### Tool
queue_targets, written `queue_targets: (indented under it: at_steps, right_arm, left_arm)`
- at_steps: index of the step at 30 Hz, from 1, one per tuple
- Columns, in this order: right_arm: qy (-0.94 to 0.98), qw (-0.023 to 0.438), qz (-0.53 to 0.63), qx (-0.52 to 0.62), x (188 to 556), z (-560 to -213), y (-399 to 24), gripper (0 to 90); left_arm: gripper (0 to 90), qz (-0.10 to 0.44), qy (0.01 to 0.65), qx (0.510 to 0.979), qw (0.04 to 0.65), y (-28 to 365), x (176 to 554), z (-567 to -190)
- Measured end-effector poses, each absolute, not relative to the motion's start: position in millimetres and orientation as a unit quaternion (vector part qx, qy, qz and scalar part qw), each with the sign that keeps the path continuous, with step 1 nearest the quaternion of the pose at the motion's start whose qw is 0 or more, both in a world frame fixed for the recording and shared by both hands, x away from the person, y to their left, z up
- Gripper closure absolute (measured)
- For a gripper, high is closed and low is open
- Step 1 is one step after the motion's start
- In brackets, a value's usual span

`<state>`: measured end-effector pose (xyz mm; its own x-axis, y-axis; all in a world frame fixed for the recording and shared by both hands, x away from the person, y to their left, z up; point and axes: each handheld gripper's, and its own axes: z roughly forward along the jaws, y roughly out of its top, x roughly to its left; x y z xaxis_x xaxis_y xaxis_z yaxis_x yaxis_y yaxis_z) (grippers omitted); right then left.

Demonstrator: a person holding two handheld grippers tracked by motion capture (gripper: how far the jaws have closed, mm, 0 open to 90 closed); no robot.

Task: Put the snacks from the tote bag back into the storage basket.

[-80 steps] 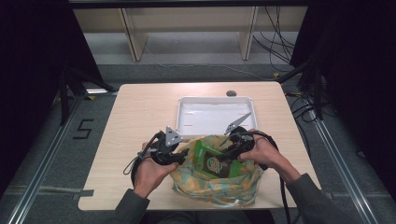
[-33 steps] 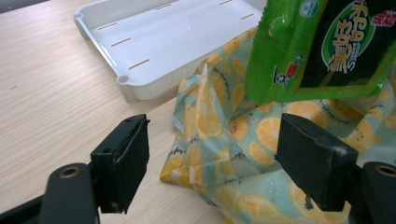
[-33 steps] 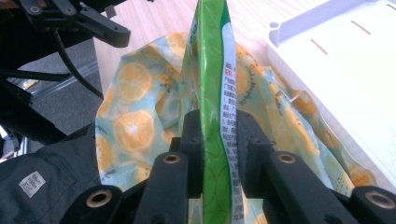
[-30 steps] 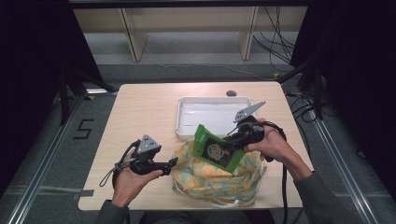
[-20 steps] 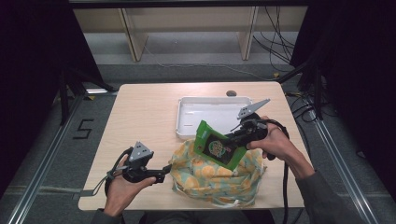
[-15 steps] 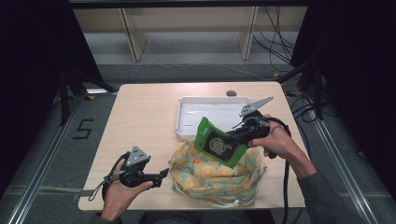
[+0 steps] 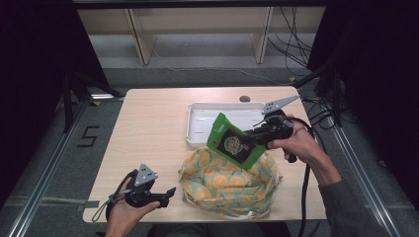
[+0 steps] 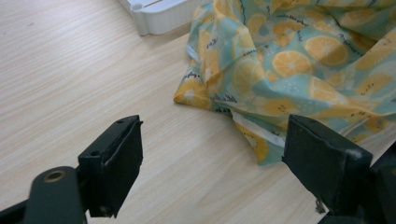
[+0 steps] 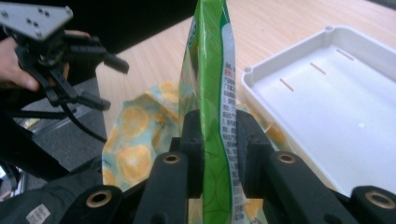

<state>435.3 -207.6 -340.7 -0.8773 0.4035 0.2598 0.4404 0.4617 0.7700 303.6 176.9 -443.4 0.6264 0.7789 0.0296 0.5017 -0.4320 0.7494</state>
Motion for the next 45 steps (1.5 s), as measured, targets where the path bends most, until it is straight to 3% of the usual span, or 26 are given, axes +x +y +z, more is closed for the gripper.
queue_targets:
  at_steps: [20, 32, 45]
  right_arm:
    - [-0.81, -0.015, -0.484, -0.329, 461, -333, -256, 76.5]
    - [-0.78, -0.055, -0.477, -0.401, 493, -351, -283, 76.4]
    - [-0.762, -0.071, -0.442, -0.467, 531, -371, -277, 76.4]
  left_arm:
    - [18.9, 0.183, 0.388, 0.833, 0.349, 176, 297, -452]
    - [18.4, 0.18, 0.397, 0.831, 0.347, 177, 293, -456]
    - [18.3, 0.179, 0.388, 0.835, 0.348, 175, 293, -455]
